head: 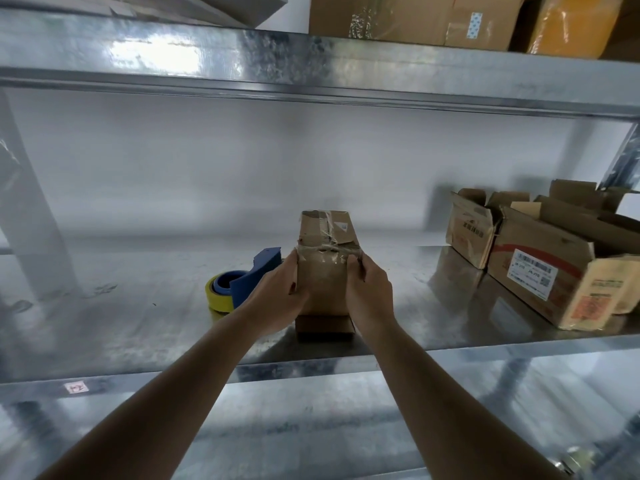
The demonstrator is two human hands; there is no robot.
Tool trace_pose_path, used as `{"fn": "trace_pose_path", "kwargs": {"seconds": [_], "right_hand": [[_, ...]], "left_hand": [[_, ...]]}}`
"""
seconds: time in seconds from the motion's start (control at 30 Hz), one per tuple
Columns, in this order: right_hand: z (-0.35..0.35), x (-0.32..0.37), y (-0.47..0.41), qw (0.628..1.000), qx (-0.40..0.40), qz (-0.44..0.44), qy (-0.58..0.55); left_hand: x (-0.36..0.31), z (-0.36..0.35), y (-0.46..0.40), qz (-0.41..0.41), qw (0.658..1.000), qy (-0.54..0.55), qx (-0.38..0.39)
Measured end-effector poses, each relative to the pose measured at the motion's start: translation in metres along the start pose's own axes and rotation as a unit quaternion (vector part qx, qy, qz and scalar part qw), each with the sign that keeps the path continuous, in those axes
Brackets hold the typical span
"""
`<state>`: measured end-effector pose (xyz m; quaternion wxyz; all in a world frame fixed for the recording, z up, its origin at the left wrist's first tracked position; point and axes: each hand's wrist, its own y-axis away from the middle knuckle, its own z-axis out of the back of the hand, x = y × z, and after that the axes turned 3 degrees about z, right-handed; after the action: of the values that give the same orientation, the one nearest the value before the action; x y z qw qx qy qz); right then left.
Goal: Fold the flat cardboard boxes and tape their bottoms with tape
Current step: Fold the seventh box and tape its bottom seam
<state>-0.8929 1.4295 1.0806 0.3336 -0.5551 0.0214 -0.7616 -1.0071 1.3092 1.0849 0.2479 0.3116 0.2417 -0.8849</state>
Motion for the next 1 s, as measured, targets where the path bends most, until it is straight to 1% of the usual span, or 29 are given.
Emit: {"fn": "trace_pose_path", "kwargs": {"seconds": [0.1, 0.2, 0.3, 0.37, 0.43, 0.6, 0.67, 0.83, 1.0], "right_hand": [[0.004, -0.002, -0.004, 1.0, 0.01, -0.008, -0.018], [0.005, -0.001, -0.002, 1.0, 0.026, 0.005, 0.014], [0.004, -0.004, -0.001, 0.998, 0.009, 0.026, 0.057], [0.005, -0.005, -0.001, 0.996, -0.003, 0.048, 0.079], [0.007, -0.004, -0.002, 0.996, -0.007, 0.039, 0.075], [0.008, 0.0, -0.003, 0.999, -0.013, -0.004, 0.046], [0.007, -0.001, -0.002, 0.999, -0.017, -0.009, 0.047], [0.009, -0.002, -0.005, 0.999, -0.017, -0.026, 0.022], [0.007, 0.001, -0.006, 0.999, -0.006, -0.048, 0.004]], "left_hand": [[0.0, 0.008, -0.001, -0.01, 0.999, -0.033, -0.002], [0.004, 0.015, -0.003, -0.012, 0.998, -0.062, -0.013], [0.001, 0.021, -0.002, -0.031, 0.994, -0.102, -0.011], [-0.001, 0.024, -0.001, -0.061, 0.992, -0.107, -0.008], [0.001, 0.024, -0.004, -0.099, 0.989, -0.111, -0.02], [0.006, 0.019, -0.01, -0.13, 0.98, -0.151, -0.028], [0.009, 0.021, -0.013, -0.128, 0.977, -0.17, -0.024], [0.007, 0.033, -0.011, -0.082, 0.976, -0.198, -0.036], [-0.003, 0.03, -0.014, -0.09, 0.976, -0.194, -0.038]]}}
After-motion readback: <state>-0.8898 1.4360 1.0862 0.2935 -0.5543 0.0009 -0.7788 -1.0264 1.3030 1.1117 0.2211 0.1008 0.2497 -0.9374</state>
